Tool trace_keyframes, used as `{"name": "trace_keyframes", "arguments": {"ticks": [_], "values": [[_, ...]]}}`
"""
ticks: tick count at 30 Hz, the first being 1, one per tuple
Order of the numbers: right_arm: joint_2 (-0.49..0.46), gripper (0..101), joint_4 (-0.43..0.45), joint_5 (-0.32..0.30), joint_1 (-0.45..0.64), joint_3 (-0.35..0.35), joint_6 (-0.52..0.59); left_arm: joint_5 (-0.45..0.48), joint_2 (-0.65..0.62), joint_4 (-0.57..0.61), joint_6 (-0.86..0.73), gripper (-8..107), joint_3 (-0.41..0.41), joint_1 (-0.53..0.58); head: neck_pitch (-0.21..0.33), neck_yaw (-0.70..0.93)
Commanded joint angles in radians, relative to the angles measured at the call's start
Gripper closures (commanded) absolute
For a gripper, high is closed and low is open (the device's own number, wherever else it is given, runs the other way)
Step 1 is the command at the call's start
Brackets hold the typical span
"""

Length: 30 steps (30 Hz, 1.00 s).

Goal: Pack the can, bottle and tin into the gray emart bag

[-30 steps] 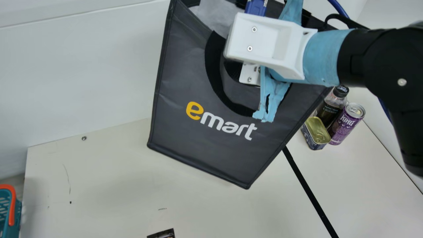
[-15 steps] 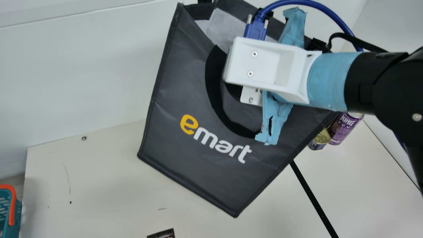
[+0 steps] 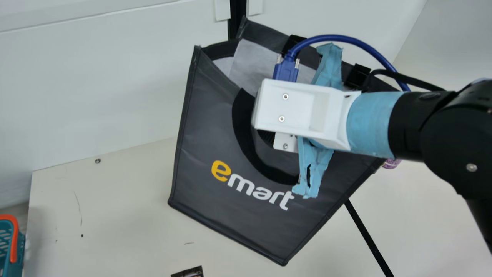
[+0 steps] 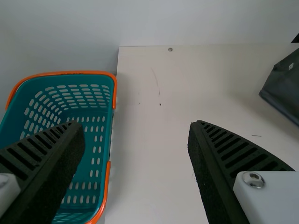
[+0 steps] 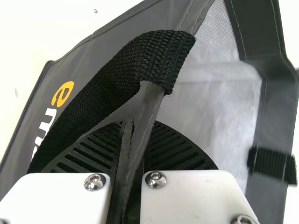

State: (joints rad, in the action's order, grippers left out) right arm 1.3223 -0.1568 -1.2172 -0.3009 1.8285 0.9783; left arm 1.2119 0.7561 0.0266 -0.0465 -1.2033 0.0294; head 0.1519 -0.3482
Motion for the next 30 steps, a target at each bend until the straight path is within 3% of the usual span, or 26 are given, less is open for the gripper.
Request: {"name": "trace_keyframes", "arguments": {"ticks": [1, 27, 30], "values": [[-0.004, 101, -0.004, -0.003, -0.009, -0.015, -0.005, 0.000, 0.000, 0.000, 0.000, 9, 0.000, 0.000, 0.023, -0.001], [-0.090, 101, -0.018, -0.003, -0.124, -0.181, -0.089, 0.000, 0.000, 0.000, 0.000, 9, 0.000, 0.000, 0.023, -0.001], [-0.098, 91, -0.019, -0.003, -0.136, -0.195, -0.103, 0.000, 0.000, 0.000, 0.000, 9, 0.000, 0.000, 0.023, -0.001]]}}
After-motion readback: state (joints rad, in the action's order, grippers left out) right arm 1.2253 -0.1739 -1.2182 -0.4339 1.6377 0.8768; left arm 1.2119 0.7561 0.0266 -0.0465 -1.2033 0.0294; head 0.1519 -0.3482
